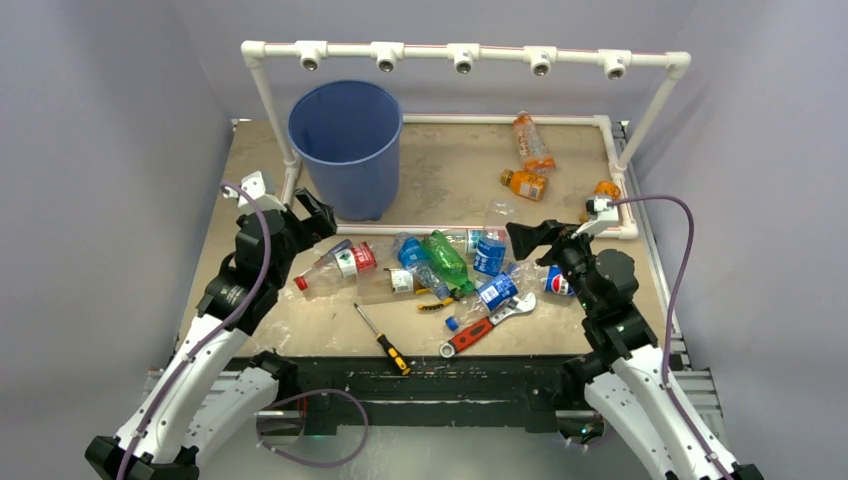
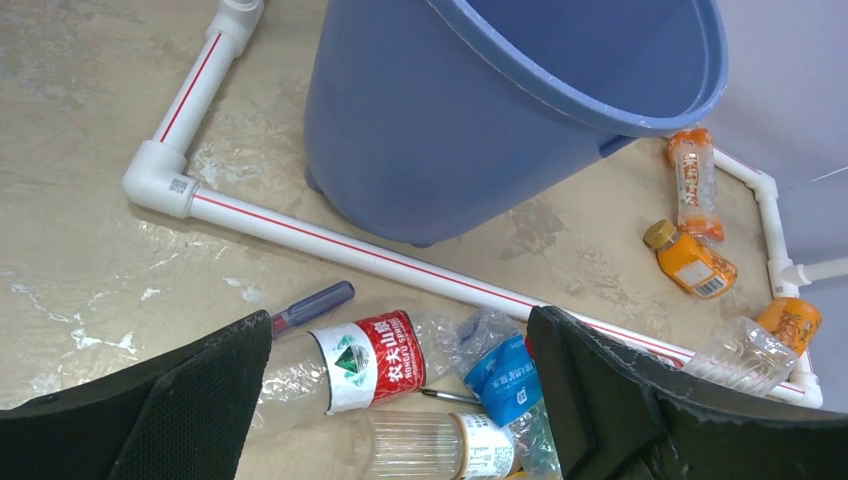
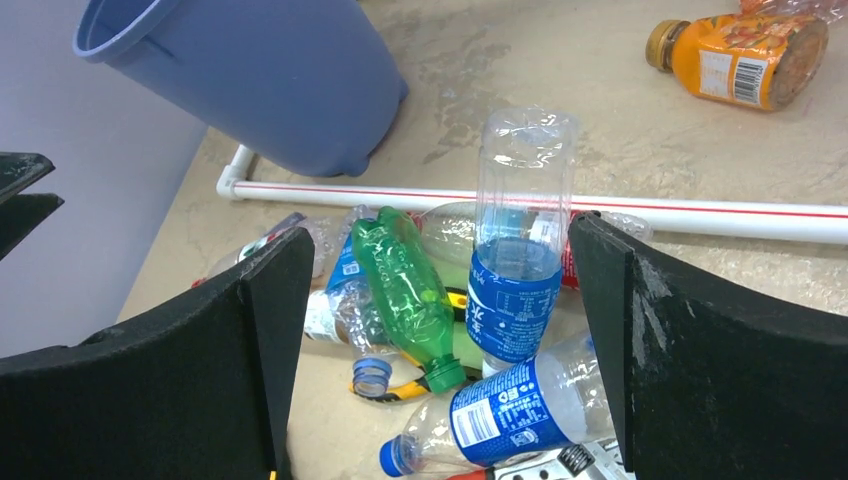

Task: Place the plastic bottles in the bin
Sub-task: Pick up the plastic bottle at the center of the board.

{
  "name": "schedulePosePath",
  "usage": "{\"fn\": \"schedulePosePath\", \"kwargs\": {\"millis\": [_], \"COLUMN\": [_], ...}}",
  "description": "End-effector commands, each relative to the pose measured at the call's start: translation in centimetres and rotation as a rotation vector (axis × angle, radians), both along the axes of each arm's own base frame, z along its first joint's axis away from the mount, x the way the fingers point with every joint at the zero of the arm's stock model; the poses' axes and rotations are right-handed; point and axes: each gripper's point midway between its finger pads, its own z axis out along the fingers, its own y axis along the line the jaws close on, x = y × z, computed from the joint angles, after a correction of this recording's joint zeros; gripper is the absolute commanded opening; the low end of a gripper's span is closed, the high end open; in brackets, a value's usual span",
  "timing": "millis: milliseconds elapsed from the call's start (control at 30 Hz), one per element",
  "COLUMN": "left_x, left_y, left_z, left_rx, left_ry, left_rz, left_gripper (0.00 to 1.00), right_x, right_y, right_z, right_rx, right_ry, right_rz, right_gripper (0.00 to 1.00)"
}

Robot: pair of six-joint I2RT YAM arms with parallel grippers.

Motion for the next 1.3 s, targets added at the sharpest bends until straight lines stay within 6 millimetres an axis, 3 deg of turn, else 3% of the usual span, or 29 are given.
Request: {"fn": "schedulePosePath", "kwargs": {"millis": [0,200,400,533,767,867,1033,1267], "left_x": [-0.1,-0.4,-0.3,-0.5,-1.7,-1.5,-1.1,-1.6], "left_y": [0.3,0.3,0.6,-0.3,1.1,0.2,-1.4,-1.1], "left_z": [0.7,0.2,-1.0,-0.5,0.3,0.3,-0.6,-0.3], "left_rx": [-0.027,-0.006,0.050,0.071,0.021,0.021,0.024,0.021], "left_ry": [-0.040,-0.054,-0.013,-0.052,-0.147,-0.123,-0.077,-0.108], "left_rz": [0.021,0.000,-0.001,-0.077,-0.020,-0.063,-0.141,-0.136], "left_gripper": [0.99,0.99,0.99,0.96,0.95,0.96,0.95,0.95], "right_x": [0.0,0.7,3.4,5.0,7.7,8.5,9.8,10.6], "right_y": [0.3,0.0,-0.5,0.3,1.7,2.1,2.6,3.3], "right_z": [2.0,1.0,-2.5,-4.1,-5.2,-6.0,-7.5,-9.1], "right_rx": [0.022,0.010,-0.031,-0.022,-0.033,-0.042,-0.058,-0.060], "right_ry": [-0.042,-0.001,0.141,0.181,0.193,0.211,0.257,0.290], "right_rz": [0.013,-0.018,-0.100,-0.094,-0.070,-0.063,-0.063,-0.047], "right_gripper": [0.99,0.97,0.90,0.88,0.90,0.89,0.83,0.75]}}
